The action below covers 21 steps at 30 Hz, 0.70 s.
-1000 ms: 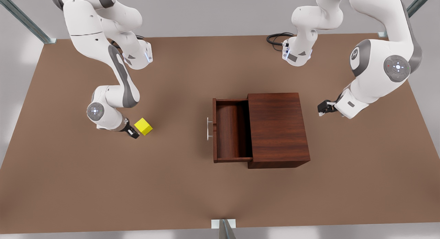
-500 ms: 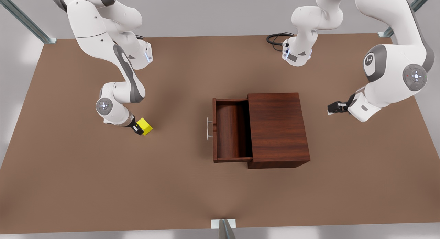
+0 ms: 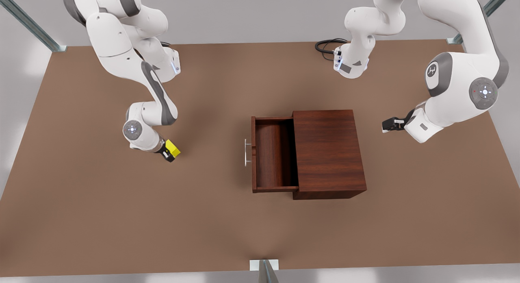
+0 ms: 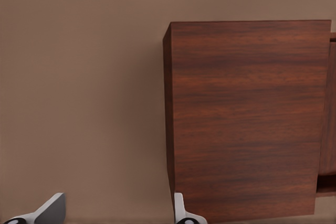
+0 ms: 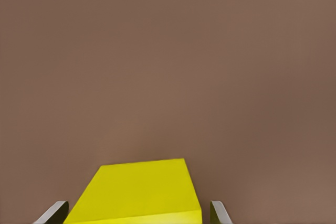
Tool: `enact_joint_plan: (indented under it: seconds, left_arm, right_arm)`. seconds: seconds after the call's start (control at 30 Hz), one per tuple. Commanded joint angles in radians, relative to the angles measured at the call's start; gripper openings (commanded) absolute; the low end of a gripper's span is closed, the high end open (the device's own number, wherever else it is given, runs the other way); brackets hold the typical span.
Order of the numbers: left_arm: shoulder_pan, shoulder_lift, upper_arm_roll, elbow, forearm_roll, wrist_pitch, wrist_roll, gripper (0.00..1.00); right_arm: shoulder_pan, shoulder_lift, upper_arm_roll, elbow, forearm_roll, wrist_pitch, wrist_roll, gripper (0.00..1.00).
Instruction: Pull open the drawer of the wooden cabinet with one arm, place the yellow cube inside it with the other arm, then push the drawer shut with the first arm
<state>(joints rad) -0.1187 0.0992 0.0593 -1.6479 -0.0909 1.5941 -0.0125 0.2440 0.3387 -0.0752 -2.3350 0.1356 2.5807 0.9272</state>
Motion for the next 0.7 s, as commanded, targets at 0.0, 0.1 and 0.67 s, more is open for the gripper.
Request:
enact_joint_plan:
  seconds: [0.0,0.1,0.67]
  left_arm:
    - [-0.003,-0.001,0.001,0.0,0.0,-0.003,0.005,1.0]
    - [-0.006,-0.001,-0.003,0.0,0.0,-0.002,-0.014,1.0]
    - [-0.018,-0.001,-0.012,0.0,0.013,0.0,-0.015,1.0]
  right_arm:
    - [0.0,0.008,0.0,0.002,0.001,0.032,0.027,1.0]
    - [0.0,0.008,0.002,0.002,0.001,0.032,0.03,0.98]
    - [0.0,-0.161,0.015,0.173,-0.001,-0.309,0.048,0.51]
